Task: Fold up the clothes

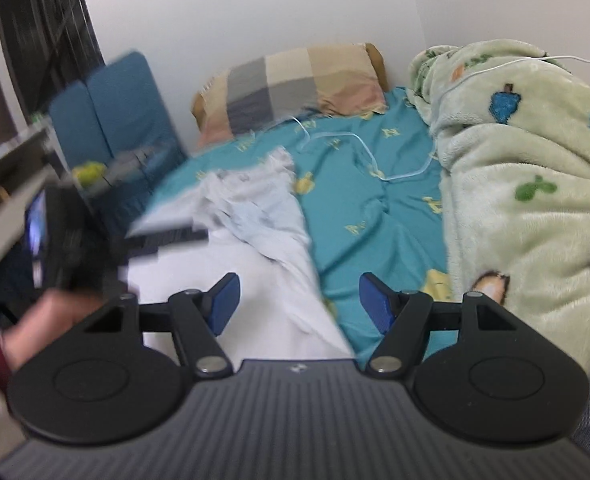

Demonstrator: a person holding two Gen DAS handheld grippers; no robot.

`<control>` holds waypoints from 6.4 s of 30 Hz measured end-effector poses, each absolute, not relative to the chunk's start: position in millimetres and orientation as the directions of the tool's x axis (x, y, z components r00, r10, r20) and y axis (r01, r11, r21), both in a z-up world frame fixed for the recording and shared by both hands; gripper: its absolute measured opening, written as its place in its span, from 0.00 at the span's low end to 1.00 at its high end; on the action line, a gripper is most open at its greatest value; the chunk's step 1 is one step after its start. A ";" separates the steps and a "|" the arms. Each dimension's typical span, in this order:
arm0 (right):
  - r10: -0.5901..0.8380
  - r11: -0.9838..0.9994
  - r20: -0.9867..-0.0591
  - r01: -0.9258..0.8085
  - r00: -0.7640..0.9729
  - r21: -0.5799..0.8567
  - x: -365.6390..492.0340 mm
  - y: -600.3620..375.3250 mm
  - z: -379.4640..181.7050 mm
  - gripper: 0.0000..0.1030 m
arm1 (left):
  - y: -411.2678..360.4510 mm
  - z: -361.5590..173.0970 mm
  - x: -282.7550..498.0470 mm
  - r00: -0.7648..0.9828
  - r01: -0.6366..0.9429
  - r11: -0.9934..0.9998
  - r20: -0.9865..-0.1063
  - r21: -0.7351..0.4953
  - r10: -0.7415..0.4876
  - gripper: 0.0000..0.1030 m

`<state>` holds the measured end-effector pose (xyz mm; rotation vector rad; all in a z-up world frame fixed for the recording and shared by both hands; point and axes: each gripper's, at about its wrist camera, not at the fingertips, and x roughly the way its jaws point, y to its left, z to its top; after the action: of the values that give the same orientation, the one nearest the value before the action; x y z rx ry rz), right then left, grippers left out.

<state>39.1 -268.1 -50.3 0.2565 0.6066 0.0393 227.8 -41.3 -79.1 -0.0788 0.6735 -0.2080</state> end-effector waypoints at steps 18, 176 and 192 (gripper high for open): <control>0.180 0.929 -0.643 0.087 0.744 0.360 95.3 -286.0 -98.9 0.66 | -70.2 -147.3 373.1 0.727 0.062 0.987 -0.670 -0.151 -0.148 0.05; 0.360 0.933 -0.773 -0.196 0.522 0.302 68.1 -184.0 -128.7 0.19 | 32.5 -144.9 258.7 0.431 0.131 0.784 -0.677 -0.607 -0.596 0.60; 0.408 0.904 -0.812 -0.307 0.417 0.297 71.6 -163.1 -149.0 0.18 | 16.1 -163.0 330.7 0.581 -0.040 0.787 -0.655 -0.616 -0.483 0.08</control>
<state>71.6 -163.1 -149.0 0.1076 1.0491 0.4504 330.7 16.1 -163.0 -0.6310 0.9274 -0.2800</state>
